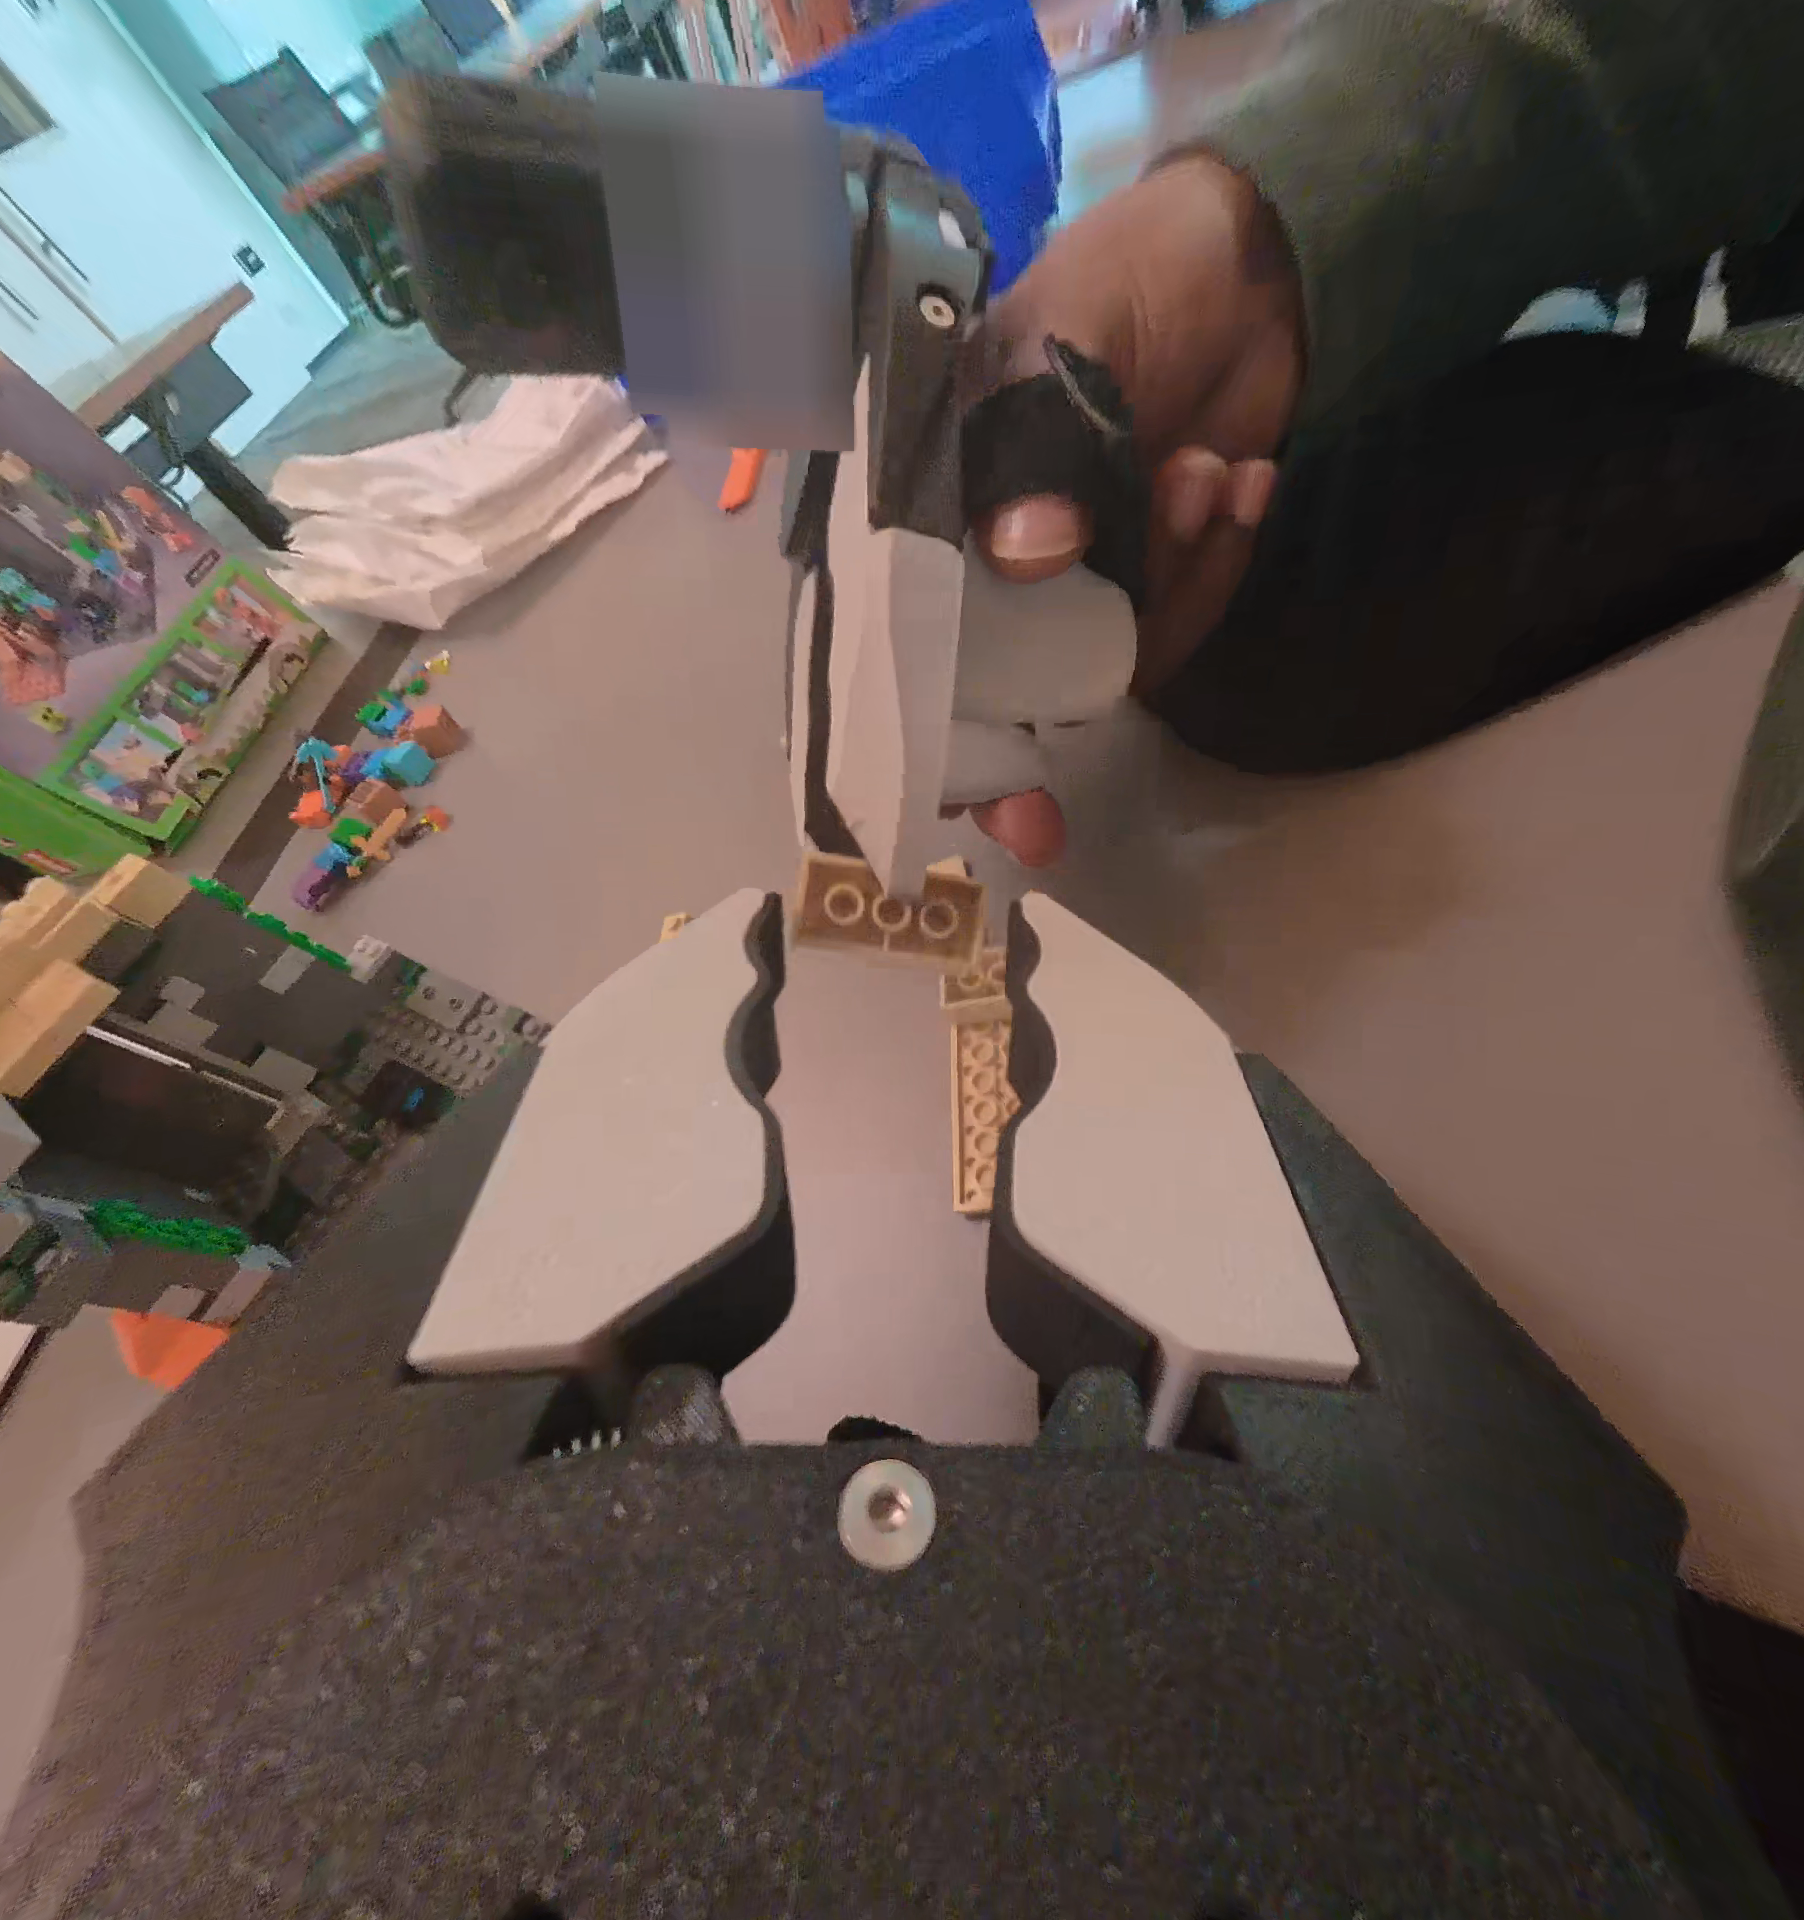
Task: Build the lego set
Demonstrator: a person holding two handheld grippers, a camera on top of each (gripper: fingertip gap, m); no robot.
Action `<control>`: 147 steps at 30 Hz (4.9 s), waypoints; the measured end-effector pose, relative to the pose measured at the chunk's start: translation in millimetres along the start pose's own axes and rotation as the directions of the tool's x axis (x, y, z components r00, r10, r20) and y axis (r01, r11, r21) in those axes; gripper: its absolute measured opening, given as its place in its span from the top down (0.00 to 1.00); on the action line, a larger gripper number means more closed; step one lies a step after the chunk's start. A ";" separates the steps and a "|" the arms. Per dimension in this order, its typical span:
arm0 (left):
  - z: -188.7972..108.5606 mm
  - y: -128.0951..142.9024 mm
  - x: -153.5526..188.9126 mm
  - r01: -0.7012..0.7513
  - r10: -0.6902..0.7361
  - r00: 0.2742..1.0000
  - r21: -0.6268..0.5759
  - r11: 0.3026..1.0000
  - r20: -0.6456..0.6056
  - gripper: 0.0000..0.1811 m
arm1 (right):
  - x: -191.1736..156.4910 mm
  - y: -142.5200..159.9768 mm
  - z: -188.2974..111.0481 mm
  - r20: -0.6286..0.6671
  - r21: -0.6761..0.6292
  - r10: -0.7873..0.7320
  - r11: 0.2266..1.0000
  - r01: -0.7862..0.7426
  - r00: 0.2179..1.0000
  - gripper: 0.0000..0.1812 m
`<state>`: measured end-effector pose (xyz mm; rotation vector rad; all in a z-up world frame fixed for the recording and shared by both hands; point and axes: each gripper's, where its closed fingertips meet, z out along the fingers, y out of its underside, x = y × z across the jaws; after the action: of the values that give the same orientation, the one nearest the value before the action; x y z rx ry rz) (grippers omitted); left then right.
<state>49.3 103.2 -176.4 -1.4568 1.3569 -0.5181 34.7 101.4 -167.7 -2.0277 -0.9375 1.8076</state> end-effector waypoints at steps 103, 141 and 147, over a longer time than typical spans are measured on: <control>2.9 7.2 -16.2 -0.117 0.129 0.975 -0.075 0.990 0.179 0.82 | 13.4 -7.6 -1.4 -0.373 -0.015 -0.176 0.983 0.184 0.911 0.85; 10.8 22.7 -16.7 -0.141 0.175 0.962 -0.168 0.976 0.211 0.82 | 39.3 -3.8 3.9 -0.484 -0.110 -0.264 0.964 0.241 0.834 0.89; 12.5 23.5 -12.9 -0.160 0.194 0.961 -0.177 0.971 0.195 0.82 | 43.7 0.9 1.0 -0.494 -0.111 -0.240 0.971 0.213 0.836 0.90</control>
<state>45.5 123.7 -197.3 -1.4558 1.3654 -0.1357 34.5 127.6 -202.8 -2.1516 -1.0074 1.0529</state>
